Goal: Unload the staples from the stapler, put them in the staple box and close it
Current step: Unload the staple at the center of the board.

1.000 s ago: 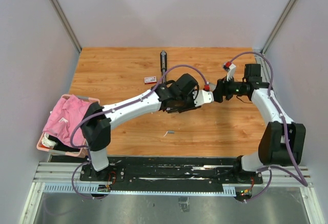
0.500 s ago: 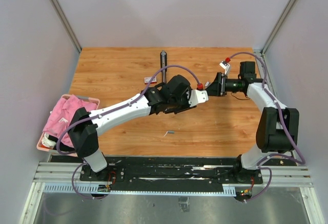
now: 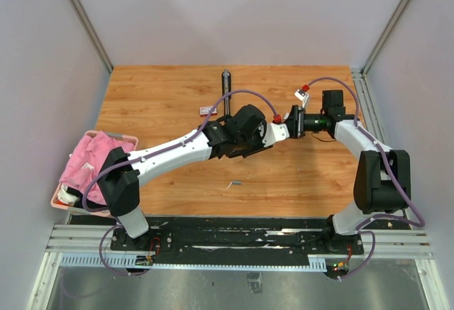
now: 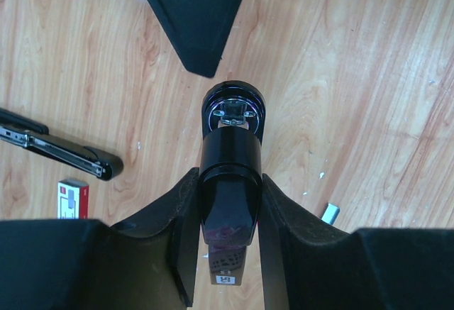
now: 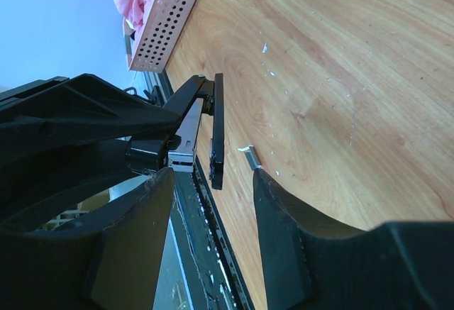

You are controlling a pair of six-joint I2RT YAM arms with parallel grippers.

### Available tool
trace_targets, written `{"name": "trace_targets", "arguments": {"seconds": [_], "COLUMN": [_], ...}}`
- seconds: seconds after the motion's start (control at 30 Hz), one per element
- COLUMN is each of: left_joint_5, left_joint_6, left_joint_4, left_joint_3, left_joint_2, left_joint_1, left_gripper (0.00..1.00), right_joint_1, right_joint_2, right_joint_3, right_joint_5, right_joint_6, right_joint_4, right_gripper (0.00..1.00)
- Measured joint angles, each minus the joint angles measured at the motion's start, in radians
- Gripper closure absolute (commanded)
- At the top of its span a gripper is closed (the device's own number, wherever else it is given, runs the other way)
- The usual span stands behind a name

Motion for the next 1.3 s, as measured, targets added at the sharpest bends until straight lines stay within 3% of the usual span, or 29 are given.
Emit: {"name": "trace_targets", "arguments": {"seconds": [0.5,1.2,1.3], "left_joint_5": [-0.012,-0.01,-0.011], "left_joint_6": [-0.008,-0.019,-0.02], "left_joint_4": [0.007,-0.002,-0.002], "left_joint_3": [0.0,0.004,0.008], "left_joint_2": [0.0,0.037,0.037], "left_joint_1": [0.0,-0.011,-0.016], "left_gripper": [1.0,1.0,1.0], "right_joint_1": [0.08,0.148,0.156], "right_joint_2": [0.06,0.168,0.169], "right_joint_3": [-0.004,0.038,0.045], "right_joint_5": [0.021,0.022,0.023], "right_joint_6": [-0.057,-0.061,-0.061], "right_joint_4": [-0.04,-0.053,-0.057], "right_gripper": [0.61,0.68,0.75]}}
